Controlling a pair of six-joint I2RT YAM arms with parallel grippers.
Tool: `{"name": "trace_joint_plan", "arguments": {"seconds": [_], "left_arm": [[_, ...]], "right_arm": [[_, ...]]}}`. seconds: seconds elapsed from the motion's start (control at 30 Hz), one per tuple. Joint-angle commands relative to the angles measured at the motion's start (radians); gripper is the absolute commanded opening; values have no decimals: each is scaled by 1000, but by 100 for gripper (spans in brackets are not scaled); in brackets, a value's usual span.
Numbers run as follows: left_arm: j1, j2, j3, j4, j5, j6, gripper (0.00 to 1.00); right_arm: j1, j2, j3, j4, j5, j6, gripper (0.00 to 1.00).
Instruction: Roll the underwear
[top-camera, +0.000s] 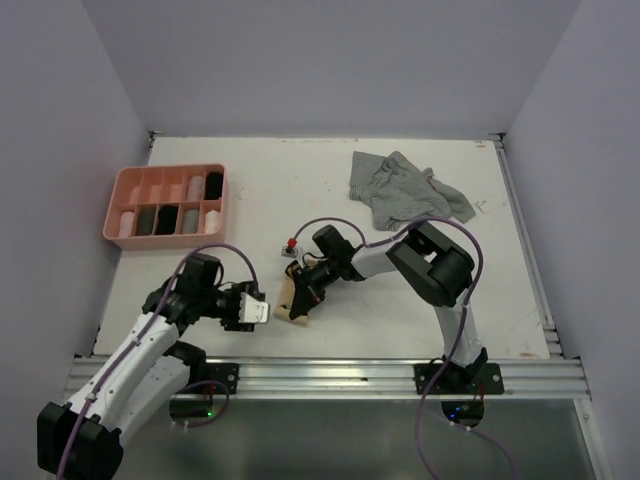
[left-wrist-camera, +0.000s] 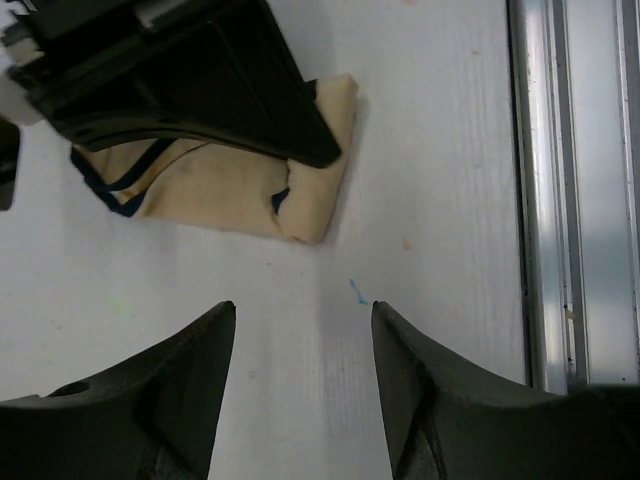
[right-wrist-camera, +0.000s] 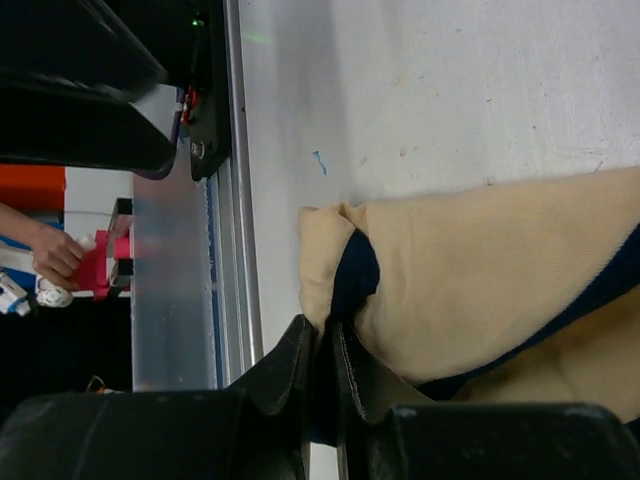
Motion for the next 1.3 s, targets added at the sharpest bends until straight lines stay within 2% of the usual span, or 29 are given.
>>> {"name": "trace_joint_plan", "arguments": {"seconds": [0.0,0.1,0.27,0.43,0.63,0.73,0.83,0.87,0.93,0.97,1.03,1.07,1.17,1.27], "left_arm": [[-92,-23,-87,181,-90,-47,60],[-198,29,-110,256,-137,-84,56],[-288,109,-129,376,-202,-118,52],[-394,146,-155,473,-284,-125,51],[-465,205,-173,551,-337,-135,51],[-496,297,-164,592,-380,-162,51],[-514,334,-147,597,-390,-182,42],[-520,348,-147,591,-400,-182,33],[-536,365,-145,567,-410,-182,23],[-540,373,-138,551,-413,-179,14],[-548,390,-126,510,-408,-173,4],[-549,409,-107,460,-394,-168,0],[-549,442,-77,374,-355,-171,0],[-549,471,-52,309,-312,-190,0]], "right_arm": [[-7,103,-42,-55,188,-24,0],[-7,122,-39,-47,179,-16,2],[-10,131,-45,-35,175,-7,3],[-15,139,-46,-40,175,-7,3],[-16,137,-51,-43,172,-8,8],[-16,126,-53,-61,182,-27,9],[-18,129,-48,-83,182,-39,11],[-18,128,-46,-84,182,-37,13],[-18,120,-48,-80,187,-28,18],[-19,114,-48,-79,196,-28,25],[-24,77,-48,-83,214,-19,31],[-33,56,-50,-86,224,-8,39],[-62,-47,-48,-102,283,22,55],[-136,-195,-51,-116,372,59,66]]}}
